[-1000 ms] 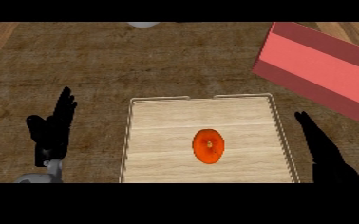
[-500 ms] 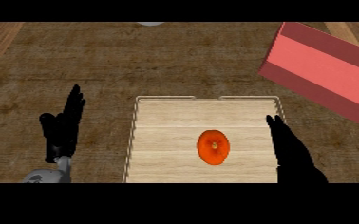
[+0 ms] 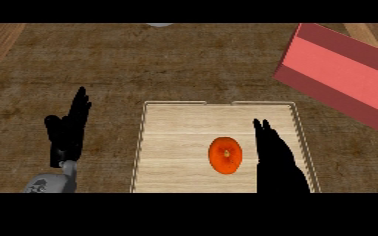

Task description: Pick the squash from the tray and place it in the cardboard box

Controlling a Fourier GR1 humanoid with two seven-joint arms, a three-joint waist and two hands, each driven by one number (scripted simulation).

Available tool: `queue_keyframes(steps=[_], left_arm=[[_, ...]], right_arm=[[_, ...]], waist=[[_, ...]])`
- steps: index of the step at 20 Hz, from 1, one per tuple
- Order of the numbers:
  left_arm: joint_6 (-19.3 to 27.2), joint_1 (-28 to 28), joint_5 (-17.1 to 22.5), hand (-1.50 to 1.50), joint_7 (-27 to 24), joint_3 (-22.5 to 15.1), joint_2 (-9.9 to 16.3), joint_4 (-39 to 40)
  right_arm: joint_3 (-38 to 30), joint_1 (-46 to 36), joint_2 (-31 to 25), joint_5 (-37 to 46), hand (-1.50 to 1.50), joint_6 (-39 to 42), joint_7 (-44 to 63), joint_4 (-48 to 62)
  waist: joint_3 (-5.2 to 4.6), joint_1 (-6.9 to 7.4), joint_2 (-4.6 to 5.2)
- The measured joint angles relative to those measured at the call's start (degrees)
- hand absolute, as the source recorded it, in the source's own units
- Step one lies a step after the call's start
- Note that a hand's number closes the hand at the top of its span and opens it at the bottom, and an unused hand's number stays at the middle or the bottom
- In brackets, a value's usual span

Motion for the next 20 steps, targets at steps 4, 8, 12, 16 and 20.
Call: queue_keyframes(steps=[4, 8, 12, 16, 20], left_arm=[[-0.4, -0.8, 0.0, 0.0, 0.1, 0.3, 0.0, 0.9], [-0.6, -1.7, 0.0, 0.0, -0.6, 0.7, -0.3, 2.2], [-0.4, -2.0, -0.2, 0.0, -1.0, 0.7, -1.0, 2.8], [-1.0, -1.5, -0.1, 0.0, -1.3, 1.0, -0.5, 2.8], [-1.8, -1.9, 0.2, 0.0, -0.8, 1.4, 0.0, 2.7]], right_arm=[[-0.6, -0.9, 1.5, 0.5, -1.5, 0.5, 0.2, 2.7], [-1.7, -2.0, 2.1, 0.2, -1.5, 0.9, 0.3, 5.3], [-3.0, -3.3, 2.3, -0.5, -1.5, 0.7, 0.4, 8.2], [-5.3, -5.3, 2.4, -1.4, -1.5, 0.6, 0.4, 10.7], [-6.8, -6.6, 2.5, -2.8, -1.5, 0.1, 0.5, 13.1]], waist=[[0.02, -0.11, 0.01], [0.02, -0.17, 0.06], [0.04, -0.01, 0.03], [0.07, 0.21, -0.02], [0.09, 0.25, -0.04]])
